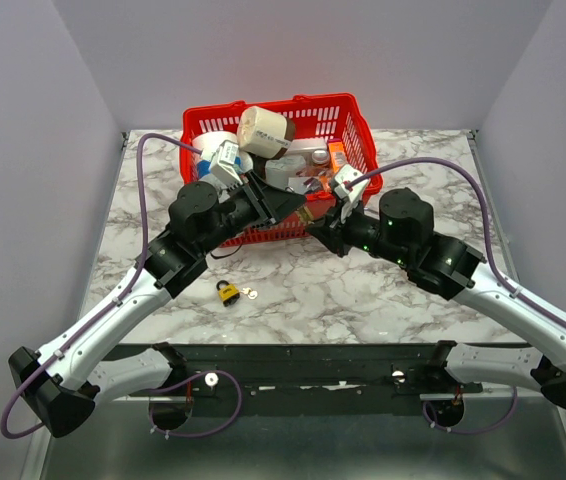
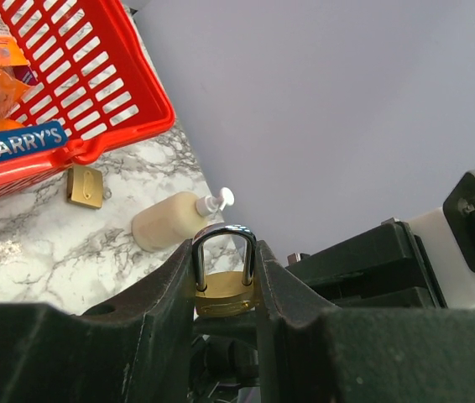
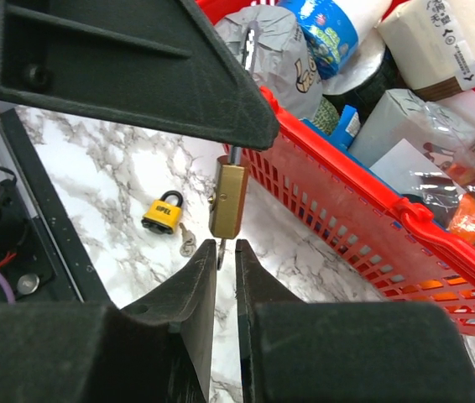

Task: Lock with the key
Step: Lock the lock.

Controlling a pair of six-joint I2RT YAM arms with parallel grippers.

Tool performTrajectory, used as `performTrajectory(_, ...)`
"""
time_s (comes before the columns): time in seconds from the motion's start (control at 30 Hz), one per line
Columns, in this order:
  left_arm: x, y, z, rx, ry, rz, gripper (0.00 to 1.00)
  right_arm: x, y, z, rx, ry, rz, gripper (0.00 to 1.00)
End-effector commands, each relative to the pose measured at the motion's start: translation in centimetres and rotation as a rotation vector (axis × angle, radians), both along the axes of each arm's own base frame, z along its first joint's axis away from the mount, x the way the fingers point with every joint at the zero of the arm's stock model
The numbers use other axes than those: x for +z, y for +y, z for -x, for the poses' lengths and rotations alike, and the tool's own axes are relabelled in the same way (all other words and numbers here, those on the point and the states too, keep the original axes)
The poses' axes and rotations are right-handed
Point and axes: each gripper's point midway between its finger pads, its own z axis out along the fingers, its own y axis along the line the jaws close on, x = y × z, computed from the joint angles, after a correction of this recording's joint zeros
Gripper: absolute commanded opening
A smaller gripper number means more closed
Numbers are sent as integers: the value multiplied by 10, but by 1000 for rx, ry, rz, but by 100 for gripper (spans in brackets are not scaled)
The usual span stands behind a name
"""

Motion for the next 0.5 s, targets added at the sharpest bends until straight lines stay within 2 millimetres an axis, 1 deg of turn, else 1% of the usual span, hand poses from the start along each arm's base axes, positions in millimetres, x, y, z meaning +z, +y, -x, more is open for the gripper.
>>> performTrajectory(0.0,-1,0,-2,15,25,20,0,21,-3,-13,-57,-65,-21,22)
performTrajectory(0.2,-8,2,-7,45,52,9,0,18,-1,-13,-52,-56,-20,20)
performTrajectory(0.3,-12,3,-9,55,65,1,0,20,-1,-13,-51,-59,-25,20)
performTrajectory(0.33,-13,3,-9,56,70,-1,0,20,-1,-13,-49,-60,-25,18)
performTrajectory(0.4,-13,2,-11,59,69,-1,0,21,-1,-13,-47,-62,-27,8)
performTrajectory(0.47,-13,2,-12,64,70,-2,0,21,0,-13,-46,-59,-27,1)
